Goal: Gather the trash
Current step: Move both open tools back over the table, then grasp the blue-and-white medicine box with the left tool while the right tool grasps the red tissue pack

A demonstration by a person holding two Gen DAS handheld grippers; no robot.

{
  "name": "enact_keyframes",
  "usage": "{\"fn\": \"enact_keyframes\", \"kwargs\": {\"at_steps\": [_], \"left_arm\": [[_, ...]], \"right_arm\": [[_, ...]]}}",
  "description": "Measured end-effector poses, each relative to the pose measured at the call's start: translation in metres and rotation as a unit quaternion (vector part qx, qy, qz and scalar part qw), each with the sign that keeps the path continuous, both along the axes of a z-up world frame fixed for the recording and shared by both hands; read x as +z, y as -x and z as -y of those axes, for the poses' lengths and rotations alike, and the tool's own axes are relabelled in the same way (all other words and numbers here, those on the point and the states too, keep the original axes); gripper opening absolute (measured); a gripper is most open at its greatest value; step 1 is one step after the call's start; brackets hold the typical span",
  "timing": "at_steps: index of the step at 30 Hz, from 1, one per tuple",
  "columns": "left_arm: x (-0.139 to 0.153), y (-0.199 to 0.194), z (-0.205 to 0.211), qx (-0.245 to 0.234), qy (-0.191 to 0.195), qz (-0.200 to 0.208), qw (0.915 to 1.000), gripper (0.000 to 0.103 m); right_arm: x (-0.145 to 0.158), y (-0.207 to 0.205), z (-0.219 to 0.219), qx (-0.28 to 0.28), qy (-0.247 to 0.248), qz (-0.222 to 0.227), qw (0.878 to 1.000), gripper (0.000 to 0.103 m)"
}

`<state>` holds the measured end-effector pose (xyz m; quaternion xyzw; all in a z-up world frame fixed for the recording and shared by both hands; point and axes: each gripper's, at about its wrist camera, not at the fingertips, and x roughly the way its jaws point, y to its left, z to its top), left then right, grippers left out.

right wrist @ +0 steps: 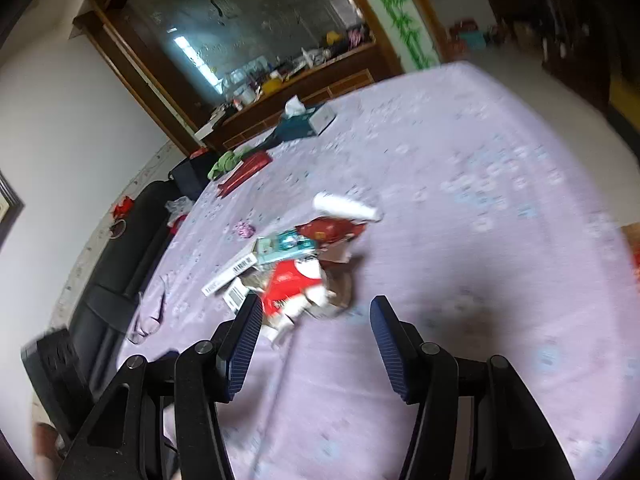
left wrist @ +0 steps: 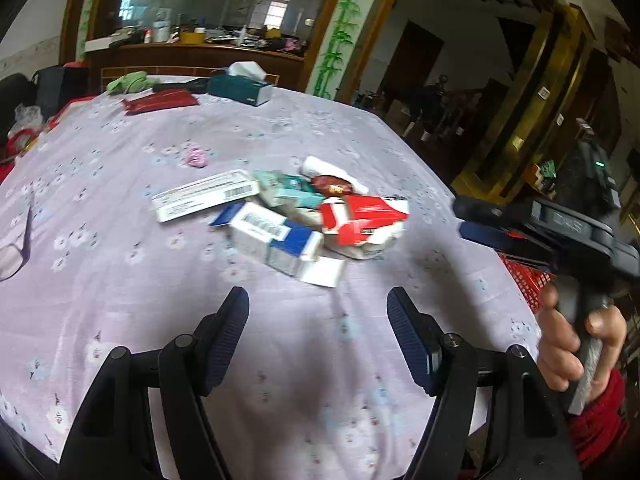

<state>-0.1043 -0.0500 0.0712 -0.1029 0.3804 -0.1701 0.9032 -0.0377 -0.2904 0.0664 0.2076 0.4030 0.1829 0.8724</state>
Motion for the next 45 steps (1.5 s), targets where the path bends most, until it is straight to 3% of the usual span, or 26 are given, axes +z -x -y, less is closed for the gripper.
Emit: {"fn": "enact_keyframes", "kwargs": {"at_steps": [5,8,11,13,19,23,28,34,45], "left_arm": [[-0.01,-0.005,-0.018,0.015,0.012,-0.011,0.9998,0.07],[-0.014,-0.007,-0.026,0.021,0.016,-0.015,0.9995,0.07],[-0.017,-0.008,-0.033,0.027,0.02,-0.017,0.9993,0.07],[-0.019,-0.011,-0.035,0.029,0.022,-0.021,0.9991,0.07],[-0.022,-0.021,-0.041,0.038,0.037,-0.032,0.9981,0.07],[-0.026,-0.035,-0.039,0.046,0.049,-0.05,0.9965,0.07],[-0.037,-0.065,-0.037,0.068,0.096,-0.1,0.988,0.07],[-0.051,-0.094,-0.026,0.102,0.125,-0.151,0.9752,0.07],[-0.056,-0.122,0.008,0.112,0.038,-0.143,0.9826,0.068]], "right_arm": [[-0.025,-0.041,-0.012,0.001,-0.046,-0.047,0.998,0.058],[-0.03,-0.054,-0.019,0.005,-0.065,-0.053,0.996,0.041],[-0.032,-0.054,-0.03,0.026,-0.063,-0.058,0.996,0.012],[-0.029,-0.045,-0.041,0.045,-0.057,-0.05,0.996,0.009],[-0.016,-0.005,-0.055,0.083,-0.06,-0.014,0.995,0.005],[0.003,0.025,-0.042,0.069,-0.029,0.038,0.996,0.005],[0.021,0.05,-0.024,0.048,-0.005,0.078,0.996,0.005],[0.022,0.056,-0.004,0.037,-0.023,0.085,0.995,0.005],[0.015,0.064,0.02,0.029,-0.046,0.081,0.995,0.005]]}}
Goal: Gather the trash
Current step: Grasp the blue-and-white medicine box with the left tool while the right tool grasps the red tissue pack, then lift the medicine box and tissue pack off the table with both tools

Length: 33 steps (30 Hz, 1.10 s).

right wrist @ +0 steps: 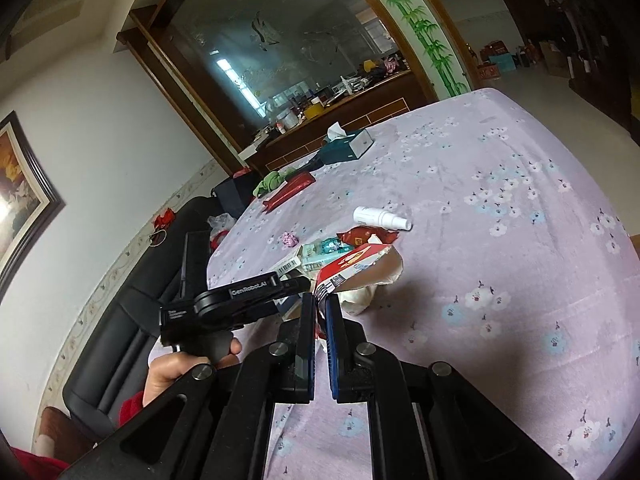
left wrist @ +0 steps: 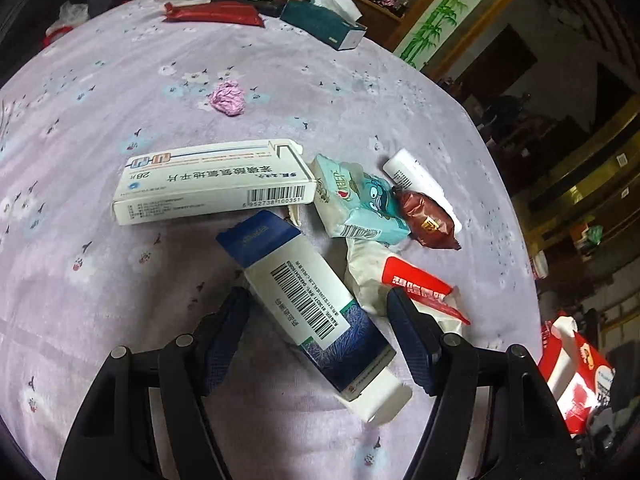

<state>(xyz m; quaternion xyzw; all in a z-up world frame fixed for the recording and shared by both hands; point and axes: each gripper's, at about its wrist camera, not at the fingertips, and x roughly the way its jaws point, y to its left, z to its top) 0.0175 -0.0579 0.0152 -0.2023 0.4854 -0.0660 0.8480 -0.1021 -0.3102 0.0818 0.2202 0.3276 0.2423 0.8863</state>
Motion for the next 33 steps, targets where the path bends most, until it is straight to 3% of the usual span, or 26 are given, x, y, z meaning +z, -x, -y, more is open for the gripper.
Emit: {"fn": "enact_keyframes", "kwargs": {"at_steps": [2,6,10,16,18,20,25,33], "left_arm": [[0.002,0.005,0.002,-0.015,-0.011,0.007,0.9998,0.058],[0.002,0.019,-0.005,-0.046,-0.025,0.009,0.9986,0.049],[0.0,0.038,-0.016,-0.077,-0.029,0.014,0.9965,0.049],[-0.001,0.052,-0.018,-0.089,-0.049,0.033,0.9943,0.048],[-0.001,0.053,-0.015,-0.082,-0.064,0.036,0.9939,0.036],[0.0,0.055,-0.013,-0.08,-0.074,0.04,0.9932,0.033],[0.025,0.078,-0.012,-0.069,-0.087,0.097,0.9891,0.033],[0.059,0.107,0.015,-0.101,-0.098,0.169,0.9755,0.033]], "right_arm": [[-0.001,0.002,0.003,-0.001,-0.002,-0.002,1.0,0.005],[-0.002,0.005,0.003,0.001,0.0,-0.002,1.0,0.005],[-0.002,0.005,-0.002,0.008,0.004,-0.001,1.0,0.005],[-0.006,0.005,-0.019,0.02,0.015,-0.004,1.0,0.005],[-0.008,0.006,-0.023,0.018,0.027,-0.002,0.999,0.005],[-0.009,0.007,-0.027,0.017,0.04,0.0,0.999,0.005],[-0.01,0.012,-0.03,0.003,0.068,0.009,0.998,0.005],[-0.006,0.018,-0.036,-0.005,0.083,0.022,0.996,0.005]]}}
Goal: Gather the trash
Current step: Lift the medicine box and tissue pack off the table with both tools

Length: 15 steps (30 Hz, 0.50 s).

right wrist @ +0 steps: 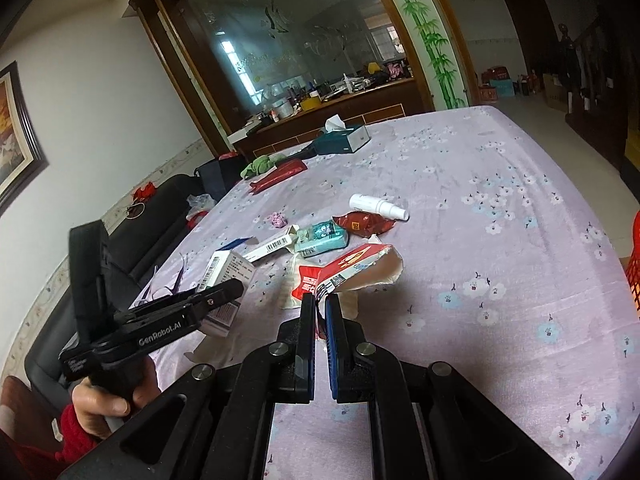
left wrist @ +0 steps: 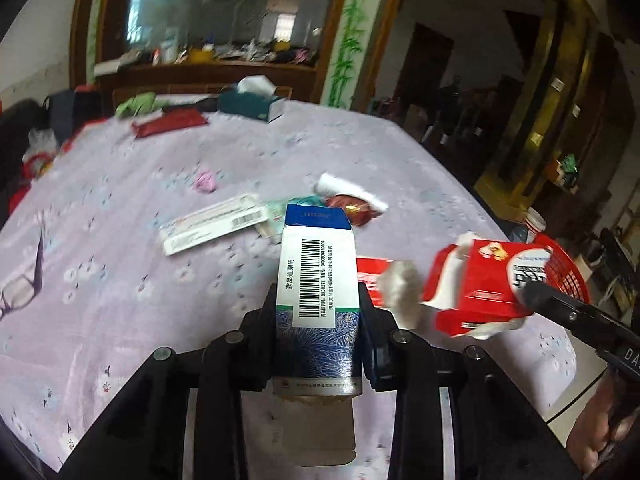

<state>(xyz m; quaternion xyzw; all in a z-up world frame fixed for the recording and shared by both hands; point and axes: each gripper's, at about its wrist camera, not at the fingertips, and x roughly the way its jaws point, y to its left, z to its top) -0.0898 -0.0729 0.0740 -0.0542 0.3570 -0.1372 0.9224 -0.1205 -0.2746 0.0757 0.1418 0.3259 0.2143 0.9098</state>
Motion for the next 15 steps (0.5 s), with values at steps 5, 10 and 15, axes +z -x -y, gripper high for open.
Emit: {"fn": "enact_keyframes", "kwargs": {"at_steps": [5,10,15], "left_arm": [[0.002,0.007,0.023,-0.009,-0.031,0.019,0.9993,0.033],[0.002,0.013,0.035,-0.004,-0.059,0.035,0.9976,0.033],[0.003,0.019,0.043,-0.001,-0.079,0.044,0.9959,0.033]], "right_arm": [[0.005,0.007,0.002,-0.009,0.011,0.012,1.0,0.005],[0.007,0.01,0.007,-0.018,0.01,0.014,1.0,0.005],[0.008,0.011,0.007,-0.019,0.01,0.012,1.0,0.005]]}}
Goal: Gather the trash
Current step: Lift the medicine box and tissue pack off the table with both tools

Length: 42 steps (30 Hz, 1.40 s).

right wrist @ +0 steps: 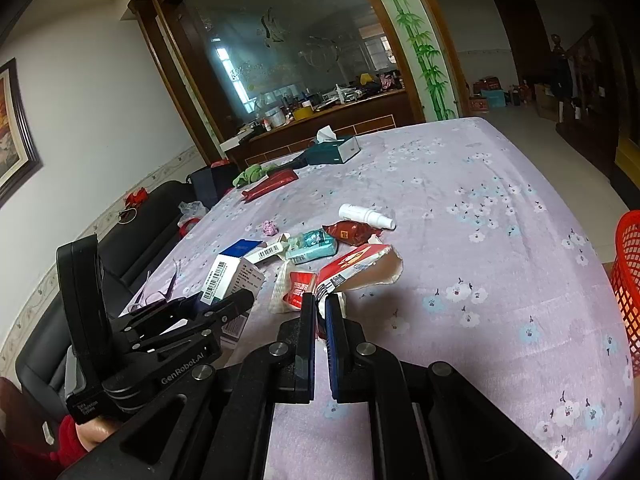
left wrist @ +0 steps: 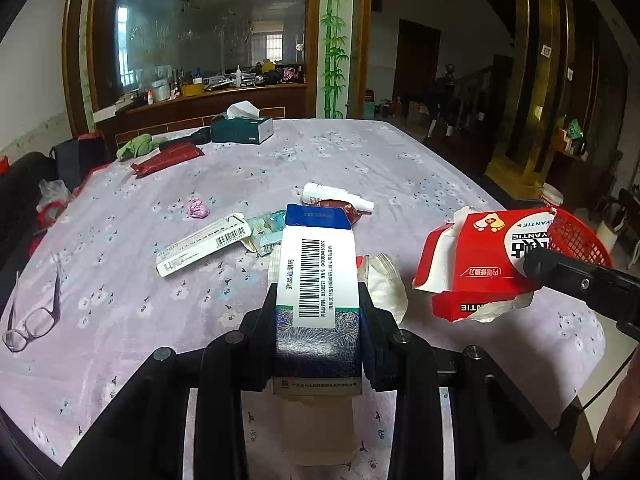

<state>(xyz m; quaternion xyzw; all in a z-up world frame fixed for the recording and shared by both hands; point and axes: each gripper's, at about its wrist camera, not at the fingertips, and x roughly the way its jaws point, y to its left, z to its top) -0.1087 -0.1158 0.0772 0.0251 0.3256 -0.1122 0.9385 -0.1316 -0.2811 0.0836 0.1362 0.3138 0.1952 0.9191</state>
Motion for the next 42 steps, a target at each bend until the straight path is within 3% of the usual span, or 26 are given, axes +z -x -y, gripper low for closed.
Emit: {"fn": "enact_keyframes", "kwargs": {"at_steps": [21,42], "left_arm": [[0.012,0.027,0.001,0.023,-0.05,0.051,0.9972,0.033],[0.008,0.024,-0.001,0.029,-0.054,0.049,0.997,0.033]], "right_arm": [[0.009,0.016,0.003,-0.011,-0.006,0.006,1.0,0.005],[0.006,0.015,0.002,-0.008,-0.007,0.003,1.0,0.005]]}}
